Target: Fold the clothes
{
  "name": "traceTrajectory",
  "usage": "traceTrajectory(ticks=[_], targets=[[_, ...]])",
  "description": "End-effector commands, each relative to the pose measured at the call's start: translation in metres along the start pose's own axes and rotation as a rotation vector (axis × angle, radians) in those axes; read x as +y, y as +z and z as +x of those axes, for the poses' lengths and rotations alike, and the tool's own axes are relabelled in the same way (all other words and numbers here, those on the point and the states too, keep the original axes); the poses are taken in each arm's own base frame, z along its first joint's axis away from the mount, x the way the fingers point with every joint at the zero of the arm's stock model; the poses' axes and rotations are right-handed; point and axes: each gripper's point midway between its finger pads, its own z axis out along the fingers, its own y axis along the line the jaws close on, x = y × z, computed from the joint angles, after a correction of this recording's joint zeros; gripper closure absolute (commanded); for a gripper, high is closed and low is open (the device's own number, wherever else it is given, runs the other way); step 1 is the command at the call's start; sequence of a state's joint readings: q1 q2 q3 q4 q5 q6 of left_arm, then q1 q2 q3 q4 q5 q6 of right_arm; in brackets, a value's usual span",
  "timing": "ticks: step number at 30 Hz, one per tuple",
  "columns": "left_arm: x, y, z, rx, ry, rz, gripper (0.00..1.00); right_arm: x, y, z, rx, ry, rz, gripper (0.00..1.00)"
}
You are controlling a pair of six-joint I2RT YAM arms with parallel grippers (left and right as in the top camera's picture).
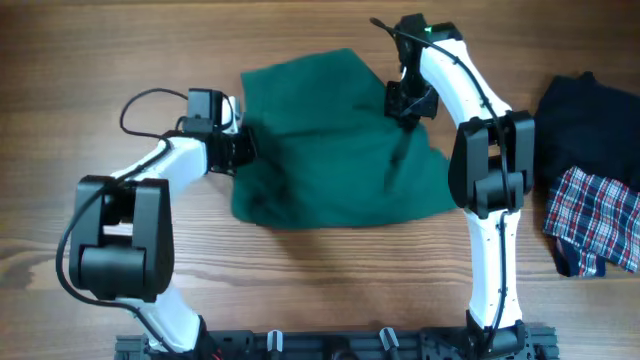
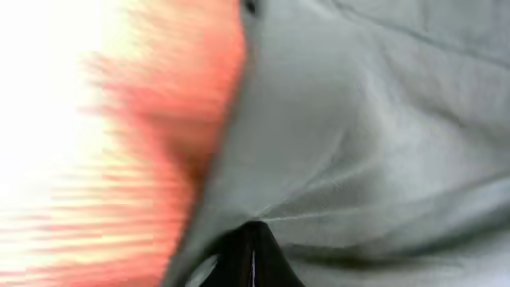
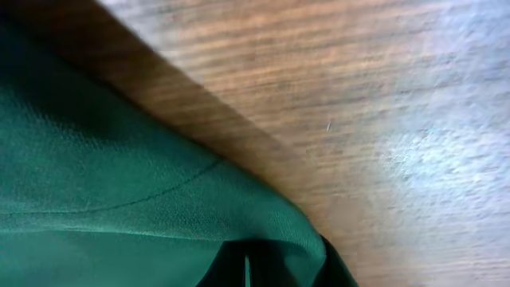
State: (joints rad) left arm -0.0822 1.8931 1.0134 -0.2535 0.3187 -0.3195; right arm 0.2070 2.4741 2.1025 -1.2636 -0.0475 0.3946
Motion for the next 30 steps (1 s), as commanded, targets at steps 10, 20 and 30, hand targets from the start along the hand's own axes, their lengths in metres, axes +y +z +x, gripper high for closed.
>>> traceTrajectory(ticks=[10, 20, 30], targets=[[0.021, -0.031, -0.033, -0.090, 0.028, -0.063, 0.96, 0.003, -0.020, -0.010, -0.062, 0.053, -0.021, 0.96], [-0.064, -0.091, 0.006, -0.053, 0.181, 0.048, 0.96, -0.010, -0.129, 0.022, -0.169, -0.059, -0.028, 0.75], [-0.061, -0.026, 0.055, 0.158, 0.181, -0.003, 0.96, 0.021, -0.091, -0.012, -0.210, -0.138, -0.158, 0.80]])
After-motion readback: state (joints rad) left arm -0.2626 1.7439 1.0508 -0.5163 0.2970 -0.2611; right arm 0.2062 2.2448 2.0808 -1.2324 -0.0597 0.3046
